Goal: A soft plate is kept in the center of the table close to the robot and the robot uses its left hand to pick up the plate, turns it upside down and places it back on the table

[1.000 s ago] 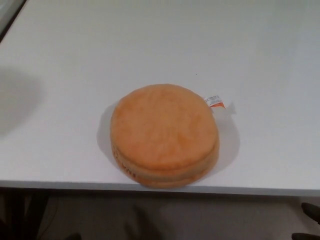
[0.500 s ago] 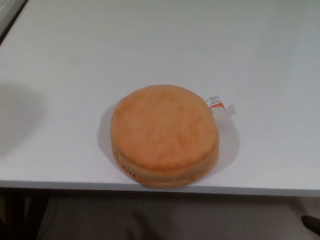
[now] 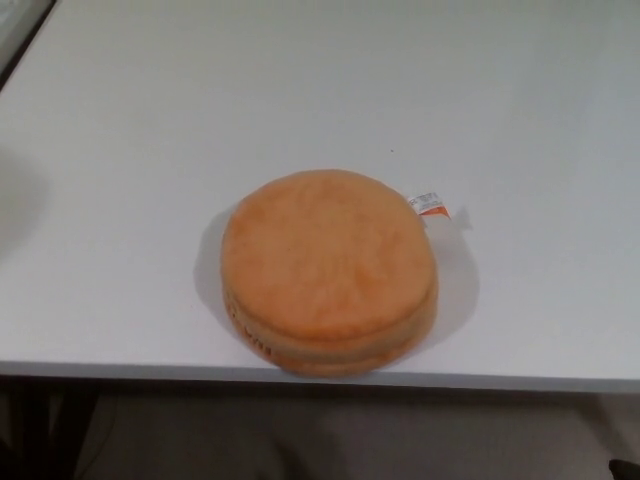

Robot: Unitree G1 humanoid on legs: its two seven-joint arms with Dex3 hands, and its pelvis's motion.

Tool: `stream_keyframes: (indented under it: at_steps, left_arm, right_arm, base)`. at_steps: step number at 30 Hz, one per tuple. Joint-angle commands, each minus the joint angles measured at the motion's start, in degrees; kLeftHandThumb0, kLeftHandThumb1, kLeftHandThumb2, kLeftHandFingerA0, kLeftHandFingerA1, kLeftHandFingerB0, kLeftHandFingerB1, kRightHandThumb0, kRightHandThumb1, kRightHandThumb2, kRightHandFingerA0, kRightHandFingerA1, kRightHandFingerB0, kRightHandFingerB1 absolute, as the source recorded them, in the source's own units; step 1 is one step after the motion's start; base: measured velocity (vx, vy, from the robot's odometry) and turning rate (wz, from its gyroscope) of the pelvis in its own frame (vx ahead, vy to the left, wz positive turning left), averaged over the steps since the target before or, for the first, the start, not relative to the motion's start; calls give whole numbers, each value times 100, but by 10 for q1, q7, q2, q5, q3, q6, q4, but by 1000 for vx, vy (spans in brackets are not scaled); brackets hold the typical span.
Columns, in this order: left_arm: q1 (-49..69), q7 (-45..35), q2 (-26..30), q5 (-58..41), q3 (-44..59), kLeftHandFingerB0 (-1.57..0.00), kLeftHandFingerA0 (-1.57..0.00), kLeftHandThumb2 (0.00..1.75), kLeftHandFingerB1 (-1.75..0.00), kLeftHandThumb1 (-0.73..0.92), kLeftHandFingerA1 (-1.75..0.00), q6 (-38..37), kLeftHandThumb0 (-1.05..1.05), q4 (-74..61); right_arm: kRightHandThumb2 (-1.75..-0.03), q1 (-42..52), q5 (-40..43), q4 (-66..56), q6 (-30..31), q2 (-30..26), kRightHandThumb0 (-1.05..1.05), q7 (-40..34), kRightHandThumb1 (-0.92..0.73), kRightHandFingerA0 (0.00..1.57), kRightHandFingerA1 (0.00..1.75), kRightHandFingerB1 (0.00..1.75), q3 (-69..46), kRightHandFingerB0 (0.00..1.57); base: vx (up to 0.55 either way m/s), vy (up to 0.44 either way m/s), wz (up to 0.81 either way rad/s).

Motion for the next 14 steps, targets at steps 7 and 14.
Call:
stream_keyframes:
  at_steps: [7,14]
  left_arm:
    - [-14,-129,-12,88,21,-23,-25,66,-28,84,-33,-285,-85,97]
    - [-27,-130,-15,96,19,-24,-24,66,-28,84,-34,-292,-85,111]
  right_arm:
    - [-65,40,30,14,-61,-5,-65,20,-84,43,48,33,-29,31]
    - [-66,44,39,12,-59,-6,-64,26,-85,41,48,32,-35,29]
  base:
    - [0,0,0]
    - [0,0,0]
